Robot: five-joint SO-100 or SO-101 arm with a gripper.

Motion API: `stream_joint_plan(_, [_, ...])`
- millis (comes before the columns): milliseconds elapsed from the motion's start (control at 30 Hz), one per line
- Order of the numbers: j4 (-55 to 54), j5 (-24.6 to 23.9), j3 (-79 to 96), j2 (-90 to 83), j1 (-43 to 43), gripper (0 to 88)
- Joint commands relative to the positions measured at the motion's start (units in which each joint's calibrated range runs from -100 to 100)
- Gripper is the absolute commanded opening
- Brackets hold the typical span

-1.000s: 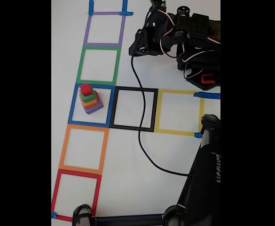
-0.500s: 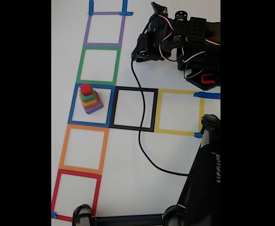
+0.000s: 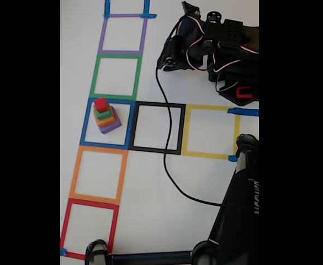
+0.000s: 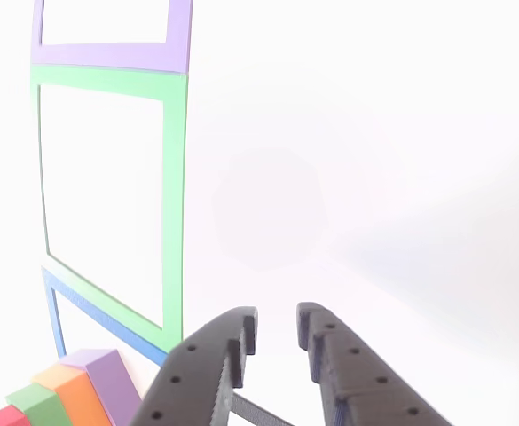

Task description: Tower of hanoi

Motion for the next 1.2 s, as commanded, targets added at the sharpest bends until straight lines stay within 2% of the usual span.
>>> stream_joint_plan(0, [0.31, 0.31, -0.51, -0.85, -0.48, 2.0])
stream_joint_plan(1167, [0.31, -0.03, -0.51, -0.85, -0.19, 0.2])
